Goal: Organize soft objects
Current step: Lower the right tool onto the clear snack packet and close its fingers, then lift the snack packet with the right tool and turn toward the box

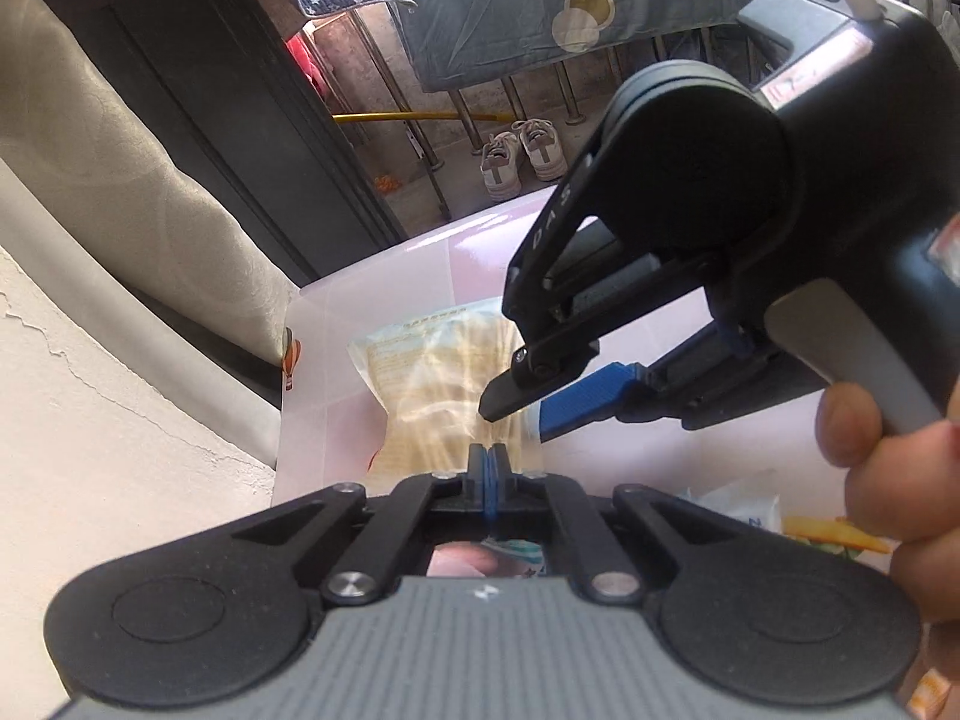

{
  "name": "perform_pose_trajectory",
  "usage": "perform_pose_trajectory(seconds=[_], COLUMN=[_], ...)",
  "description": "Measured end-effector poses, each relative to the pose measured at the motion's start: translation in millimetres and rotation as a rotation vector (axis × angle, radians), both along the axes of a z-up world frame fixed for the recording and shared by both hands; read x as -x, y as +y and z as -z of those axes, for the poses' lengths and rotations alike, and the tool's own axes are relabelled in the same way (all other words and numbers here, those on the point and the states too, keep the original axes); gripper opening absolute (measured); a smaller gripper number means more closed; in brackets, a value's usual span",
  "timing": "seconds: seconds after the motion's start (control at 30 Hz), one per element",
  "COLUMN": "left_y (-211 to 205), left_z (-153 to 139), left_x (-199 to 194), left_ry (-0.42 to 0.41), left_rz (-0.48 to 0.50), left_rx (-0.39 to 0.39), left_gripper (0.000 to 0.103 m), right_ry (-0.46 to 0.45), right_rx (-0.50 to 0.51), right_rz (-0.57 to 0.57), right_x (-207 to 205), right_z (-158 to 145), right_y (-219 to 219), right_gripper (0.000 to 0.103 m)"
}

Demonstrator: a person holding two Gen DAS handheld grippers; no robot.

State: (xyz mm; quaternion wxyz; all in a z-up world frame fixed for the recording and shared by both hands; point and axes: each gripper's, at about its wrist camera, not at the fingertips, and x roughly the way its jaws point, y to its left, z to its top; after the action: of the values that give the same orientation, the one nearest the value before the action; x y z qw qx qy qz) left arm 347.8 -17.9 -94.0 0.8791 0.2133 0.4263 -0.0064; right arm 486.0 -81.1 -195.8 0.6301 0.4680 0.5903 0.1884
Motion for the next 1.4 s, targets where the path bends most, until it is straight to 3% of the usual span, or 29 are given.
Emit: perform_pose_trajectory(seconds=[0.2, 0.5, 0.73, 0.87, 1.0, 1.03, 1.1, 1.23, 1.4], left_y=[1.5, -9.8, -46.6, -66.1, -56.2, -48.8, -34.2, -4.0, 14.0], left_z=[-22.8, -84.3, -126.9, -137.9, -134.0, -132.1, -129.7, -122.5, -105.9], left_x=[11.0, 53.5, 99.1, 125.7, 136.0, 136.3, 135.5, 120.5, 87.3], left_ry=[-0.05, -0.133, -0.18, -0.187, -0.159, -0.16, -0.16, -0.144, -0.11], left_rz=[0.005, 0.035, 0.121, 0.162, 0.125, 0.103, 0.057, 0.003, -0.013], left_rx=[0.039, 0.113, 0.195, 0.19, 0.203, 0.198, 0.186, 0.18, 0.153], left_gripper=[0.001, 0.001, 0.001, 0.001, 0.015, 0.02, 0.043, 0.059, 0.089], right_ry=[-0.043, -0.126, -0.215, -0.243, -0.224, -0.22, -0.216, -0.215, -0.178], right_rx=[-0.017, -0.046, -0.056, -0.019, -0.024, -0.022, -0.011, 0.007, 0.048], right_rz=[-0.004, -0.009, 0.024, 0.059, 0.078, 0.074, 0.077, 0.063, -0.003], right_x=[3.8, 29.6, 75.1, 109.8, 133.3, 137.7, 142.3, 130.8, 89.5], right_z=[-22.2, -78.4, -133.5, -157.6, -165.6, -166.6, -168.1, -162.6, -136.0], right_y=[-3.0, -23.9, -74.3, -120.3, -157.2, -164.8, -174.0, -162.5, -115.0], right_gripper=[0.009, 0.004, 0.003, 0.003, 0.008, 0.014, 0.026, 0.051, 0.06])
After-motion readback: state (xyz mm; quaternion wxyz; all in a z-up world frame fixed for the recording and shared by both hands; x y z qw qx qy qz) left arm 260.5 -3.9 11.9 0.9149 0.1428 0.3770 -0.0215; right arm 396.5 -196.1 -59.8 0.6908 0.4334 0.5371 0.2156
